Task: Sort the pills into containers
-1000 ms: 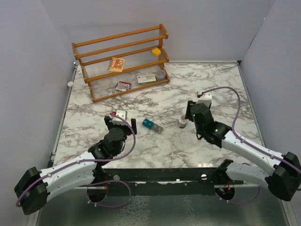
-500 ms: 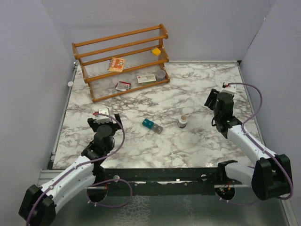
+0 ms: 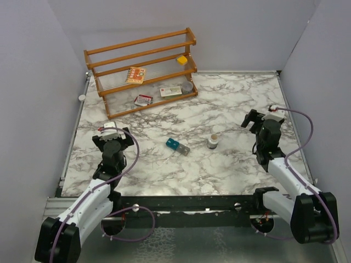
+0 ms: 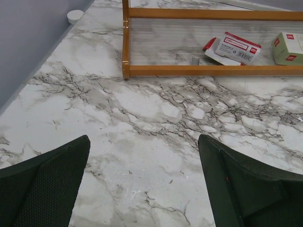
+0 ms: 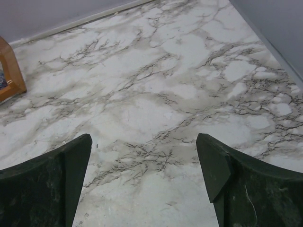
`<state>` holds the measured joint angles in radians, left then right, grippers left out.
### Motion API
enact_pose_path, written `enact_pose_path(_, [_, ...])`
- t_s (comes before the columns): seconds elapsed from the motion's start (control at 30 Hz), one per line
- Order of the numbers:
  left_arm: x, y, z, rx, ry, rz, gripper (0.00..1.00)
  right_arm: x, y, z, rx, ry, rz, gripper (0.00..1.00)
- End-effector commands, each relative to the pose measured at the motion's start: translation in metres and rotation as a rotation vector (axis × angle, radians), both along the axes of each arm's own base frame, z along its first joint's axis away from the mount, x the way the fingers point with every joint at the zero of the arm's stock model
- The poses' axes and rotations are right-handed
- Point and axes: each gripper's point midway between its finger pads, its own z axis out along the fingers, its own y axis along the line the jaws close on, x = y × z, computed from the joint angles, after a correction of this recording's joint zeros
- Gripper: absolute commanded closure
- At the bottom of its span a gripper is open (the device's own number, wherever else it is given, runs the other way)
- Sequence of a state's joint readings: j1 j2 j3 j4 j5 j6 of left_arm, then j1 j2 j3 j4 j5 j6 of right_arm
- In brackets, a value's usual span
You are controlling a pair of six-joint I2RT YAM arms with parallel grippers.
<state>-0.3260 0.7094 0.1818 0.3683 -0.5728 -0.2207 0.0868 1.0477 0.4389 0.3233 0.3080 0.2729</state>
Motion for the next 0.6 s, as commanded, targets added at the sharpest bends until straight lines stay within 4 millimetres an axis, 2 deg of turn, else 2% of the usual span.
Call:
enact_pose_path(0.0, [0.008,0.004,0.005,0.023,-0.029,-0.006,0.01,-0.003,-0.003,0.030,-0.016,-0.125,-0.004,0.02])
enact_pose_path(0.13, [0.012,0.002,0.004,0.032,-0.034,-0.030,0.01,-0.001,-0.007,0.028,-0.011,-0.098,-0.035,0.00])
enact_pose_path(0.4, [0.011,-0.001,0.008,0.021,-0.076,-0.055,0.01,0.005,-0.012,0.005,-0.004,-0.025,-0.073,0.00])
enact_pose_path(0.57, [0.011,-0.002,0.008,0.014,-0.082,-0.064,0.01,0.004,-0.011,-0.001,-0.003,-0.014,-0.072,0.00])
